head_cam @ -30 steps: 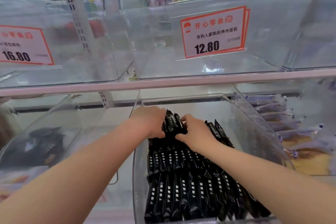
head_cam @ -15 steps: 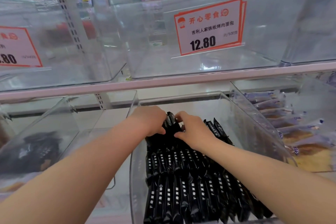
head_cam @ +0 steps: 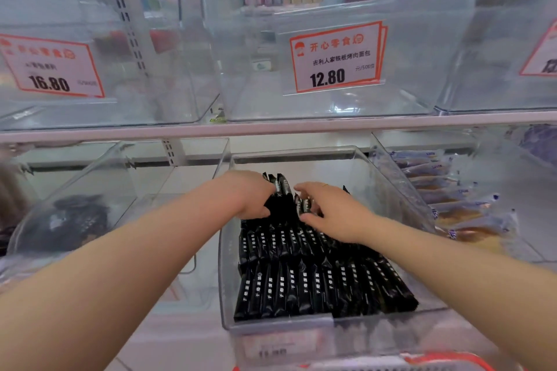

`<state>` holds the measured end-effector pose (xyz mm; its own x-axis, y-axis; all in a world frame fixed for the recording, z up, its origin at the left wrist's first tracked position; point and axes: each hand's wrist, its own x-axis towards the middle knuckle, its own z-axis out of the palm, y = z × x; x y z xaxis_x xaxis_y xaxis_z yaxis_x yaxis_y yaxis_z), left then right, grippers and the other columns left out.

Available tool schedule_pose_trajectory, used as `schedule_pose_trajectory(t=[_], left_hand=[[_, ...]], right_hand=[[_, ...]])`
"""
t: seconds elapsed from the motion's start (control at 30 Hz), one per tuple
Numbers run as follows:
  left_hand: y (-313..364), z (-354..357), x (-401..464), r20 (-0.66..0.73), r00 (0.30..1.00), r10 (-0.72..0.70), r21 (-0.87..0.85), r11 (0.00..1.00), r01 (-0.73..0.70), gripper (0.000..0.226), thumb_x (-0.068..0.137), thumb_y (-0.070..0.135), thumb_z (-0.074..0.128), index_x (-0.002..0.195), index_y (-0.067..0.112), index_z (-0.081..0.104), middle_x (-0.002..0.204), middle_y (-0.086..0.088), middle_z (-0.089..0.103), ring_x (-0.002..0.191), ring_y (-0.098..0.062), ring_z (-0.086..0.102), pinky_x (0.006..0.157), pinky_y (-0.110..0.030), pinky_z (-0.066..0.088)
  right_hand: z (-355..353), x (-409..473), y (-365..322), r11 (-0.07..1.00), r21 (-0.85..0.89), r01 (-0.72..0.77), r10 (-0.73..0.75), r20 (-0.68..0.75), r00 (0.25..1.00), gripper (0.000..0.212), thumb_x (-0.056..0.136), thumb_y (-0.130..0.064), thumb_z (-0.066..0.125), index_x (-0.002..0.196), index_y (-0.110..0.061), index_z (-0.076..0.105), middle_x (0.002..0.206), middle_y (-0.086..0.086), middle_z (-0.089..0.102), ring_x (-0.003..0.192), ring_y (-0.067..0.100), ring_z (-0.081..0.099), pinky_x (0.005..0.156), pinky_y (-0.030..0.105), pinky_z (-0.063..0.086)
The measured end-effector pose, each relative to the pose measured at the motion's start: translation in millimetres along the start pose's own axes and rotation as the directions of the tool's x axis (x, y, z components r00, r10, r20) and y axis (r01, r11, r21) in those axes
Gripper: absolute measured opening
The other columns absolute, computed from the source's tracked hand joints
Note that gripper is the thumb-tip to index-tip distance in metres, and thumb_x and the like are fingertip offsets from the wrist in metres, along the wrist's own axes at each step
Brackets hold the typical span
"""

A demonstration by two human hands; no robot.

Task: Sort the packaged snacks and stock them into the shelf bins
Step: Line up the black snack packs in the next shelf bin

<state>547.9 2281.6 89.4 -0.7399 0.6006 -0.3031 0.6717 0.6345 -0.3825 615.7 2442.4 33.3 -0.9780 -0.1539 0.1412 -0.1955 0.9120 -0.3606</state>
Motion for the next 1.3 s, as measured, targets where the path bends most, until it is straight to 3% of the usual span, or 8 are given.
schedule_pose_trajectory(t=[0.17,0.27,0.4,0.67,0.9,1.07,1.17,1.3], left_hand=[[31.5,-15.3,-60.5,-0.237,0.961,0.14,0.034,0.99,-0.136,0.033,0.096,0.034,0.038,0.124,0.019,0.049,0.118,-0.004,0.056,0.11,-0.025,0.054,0.093,-0.047,0.044],[72.3,-19.5,-97.5,-0.376,0.891,0.255,0.036,0.965,-0.261,0.027,0.097,0.031,0.034,0.11,0.016,0.052,0.104,-0.002,0.057,0.099,-0.023,0.057,0.069,-0.034,0.042],[135.0,-12.6,-134.1,-0.346,0.851,0.396,0.032,0.911,-0.411,0.027,0.096,0.031,0.035,0.106,0.015,0.055,0.103,-0.005,0.061,0.095,-0.027,0.059,0.062,-0.032,0.039],[244.5,64.1,-115.1,0.002,0.882,0.47,-0.275,0.849,-0.452,0.029,0.095,0.027,0.043,0.112,0.01,0.06,0.11,-0.015,0.063,0.101,-0.031,0.057,0.077,-0.033,0.043],[316.1,180.6,-66.7,0.264,0.844,0.467,-0.498,0.815,-0.296,0.028,0.097,0.023,0.04,0.107,0.005,0.059,0.104,-0.014,0.061,0.09,-0.026,0.053,0.081,-0.038,0.044],[348.9,253.9,-46.1,0.379,0.827,0.414,-0.489,0.849,-0.201,0.03,0.098,0.022,0.033,0.112,0.008,0.056,0.116,-0.013,0.055,0.103,-0.03,0.052,0.09,-0.044,0.046],[364.1,281.7,-39.9,0.415,0.832,0.368,-0.452,0.877,-0.163,0.031,0.098,0.021,0.033,0.121,0.011,0.051,0.121,-0.013,0.052,0.109,-0.03,0.051,0.085,-0.041,0.047],[380.7,307.0,-32.3,0.44,0.842,0.313,-0.461,0.883,-0.087,0.035,0.097,0.019,0.034,0.131,0.013,0.043,0.131,-0.009,0.045,0.118,-0.028,0.044,0.089,-0.041,0.045]], right_hand=[[-40.0,-74.9,-26.9,0.983,0.052,0.175,-0.163,-0.182,0.97,0.012,0.091,-0.028,0.056,0.092,-0.02,0.065,0.074,-0.018,0.053,0.066,-0.002,0.048,0.063,0.015,0.036],[-49.1,-132.8,-33.5,0.966,0.186,0.178,-0.124,-0.272,0.954,0.006,0.088,-0.019,0.061,0.085,-0.017,0.065,0.065,-0.019,0.054,0.063,0.002,0.052,0.057,0.008,0.036],[-25.9,-202.1,-18.6,0.961,0.266,0.079,-0.025,-0.202,0.979,0.01,0.087,-0.012,0.063,0.078,-0.015,0.065,0.058,-0.015,0.054,0.055,0.003,0.051,0.055,0.013,0.036],[53.7,-284.8,59.8,0.933,0.212,-0.291,0.249,0.204,0.947,0.014,0.093,-0.016,0.054,0.079,-0.018,0.058,0.063,-0.012,0.049,0.065,0.014,0.048,0.063,0.027,0.034],[140.5,-343.7,132.6,0.849,0.026,-0.528,0.463,0.446,0.766,0.018,0.097,-0.02,0.046,0.088,-0.01,0.058,0.085,0.0,0.06,0.079,0.018,0.053,0.067,0.03,0.035],[204.7,-341.9,163.2,0.777,-0.088,-0.623,0.596,0.422,0.684,0.036,0.097,-0.022,0.044,0.129,-0.007,0.049,0.12,0.014,0.057,0.097,0.027,0.057,0.083,0.037,0.049],[238.6,-326.0,175.8,0.763,-0.176,-0.622,0.64,0.338,0.69,0.041,0.097,-0.021,0.044,0.134,-0.007,0.037,0.137,0.014,0.039,0.126,0.032,0.038,0.101,0.04,0.038],[272.8,-313.5,188.7,0.723,-0.337,-0.603,0.69,0.306,0.656,0.039,0.096,-0.011,0.038,0.134,-0.002,0.033,0.137,0.018,0.04,0.129,0.032,0.036,0.096,0.04,0.04]])
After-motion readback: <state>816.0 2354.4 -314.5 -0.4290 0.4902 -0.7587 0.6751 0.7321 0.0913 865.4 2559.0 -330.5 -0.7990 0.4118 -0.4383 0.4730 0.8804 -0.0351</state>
